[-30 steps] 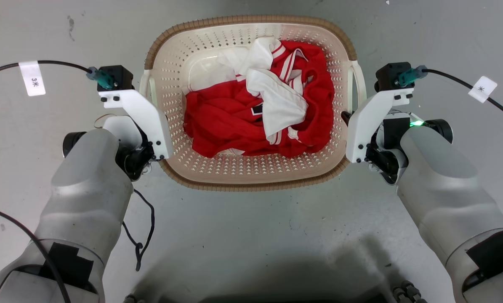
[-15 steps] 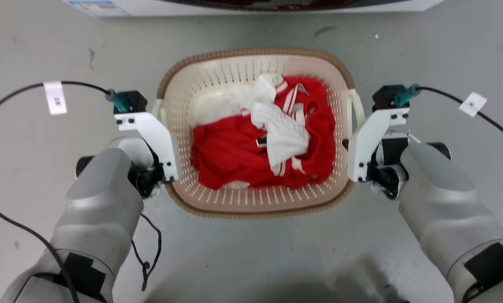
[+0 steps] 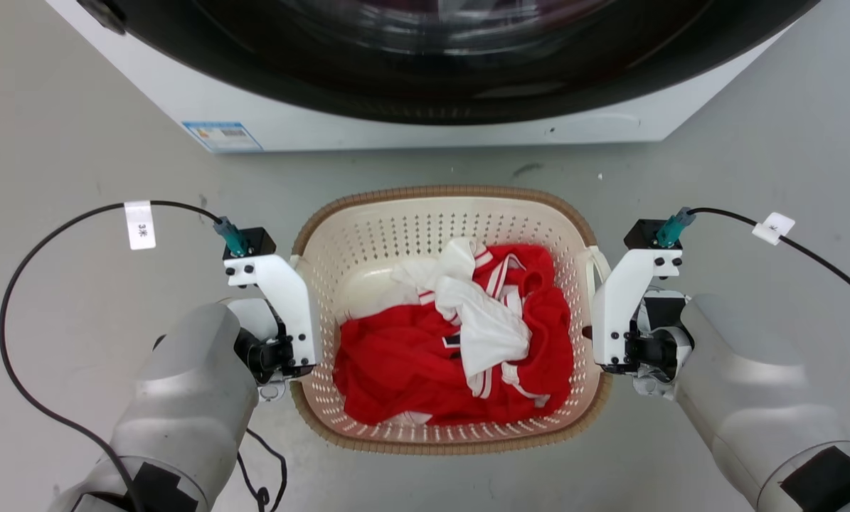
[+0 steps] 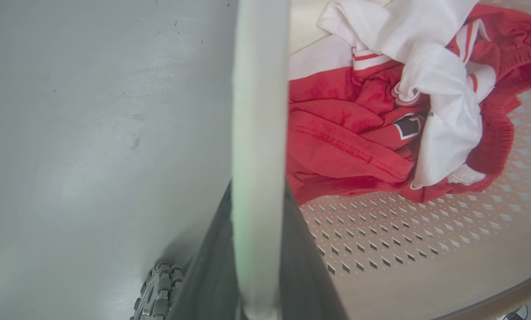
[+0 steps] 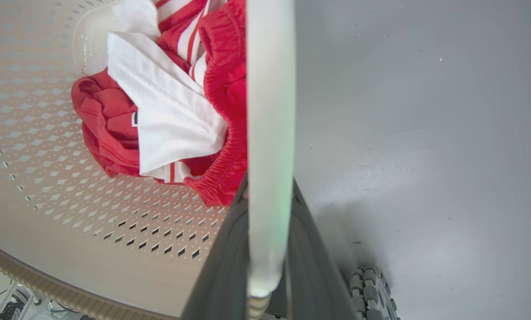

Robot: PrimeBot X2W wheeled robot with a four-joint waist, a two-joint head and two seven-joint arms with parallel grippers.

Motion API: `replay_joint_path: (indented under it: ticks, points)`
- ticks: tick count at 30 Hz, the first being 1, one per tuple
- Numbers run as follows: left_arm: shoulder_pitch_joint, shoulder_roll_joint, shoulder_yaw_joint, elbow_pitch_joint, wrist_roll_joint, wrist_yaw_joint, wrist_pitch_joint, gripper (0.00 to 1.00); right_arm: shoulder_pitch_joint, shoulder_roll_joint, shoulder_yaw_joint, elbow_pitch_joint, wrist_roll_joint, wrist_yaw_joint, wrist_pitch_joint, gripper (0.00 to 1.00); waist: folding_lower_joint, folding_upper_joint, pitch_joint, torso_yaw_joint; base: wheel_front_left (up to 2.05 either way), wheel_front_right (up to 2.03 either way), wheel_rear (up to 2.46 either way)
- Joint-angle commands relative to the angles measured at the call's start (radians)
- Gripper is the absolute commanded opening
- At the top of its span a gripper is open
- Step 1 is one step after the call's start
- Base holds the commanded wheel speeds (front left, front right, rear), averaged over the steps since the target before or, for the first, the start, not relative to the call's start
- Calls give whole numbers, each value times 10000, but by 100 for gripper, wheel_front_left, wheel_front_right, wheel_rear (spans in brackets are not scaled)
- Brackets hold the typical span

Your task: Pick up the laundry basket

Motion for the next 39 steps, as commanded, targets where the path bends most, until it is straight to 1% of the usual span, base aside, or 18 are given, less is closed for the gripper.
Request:
replay_joint_path:
  ticks: [1,4,16,29,39]
  points:
    - [61,-591,-25,-191,-186,-147,102,0,24,559,39,-257,181,188,139,0,1,-1,-376,0,0,0,0]
    - [179,-529,-146,-156,-328,-147,454,0,137,500,114,-256,405,188,690,0,1,-1,-931,-9,0,0,0]
    - [542,-441,-560,-93,-504,-146,945,0,295,351,378,-116,713,188,1811,0,1,-1,-2602,17,0,0,0]
    - [1055,-437,-933,-26,-697,-140,1115,0,924,189,509,101,890,188,2031,0,1,-1,-4157,144,0,0,0]
    - [1365,-483,-1177,10,-811,-139,1222,0,1215,152,582,175,937,187,1950,0,1,-1,-4649,276,0,0,0]
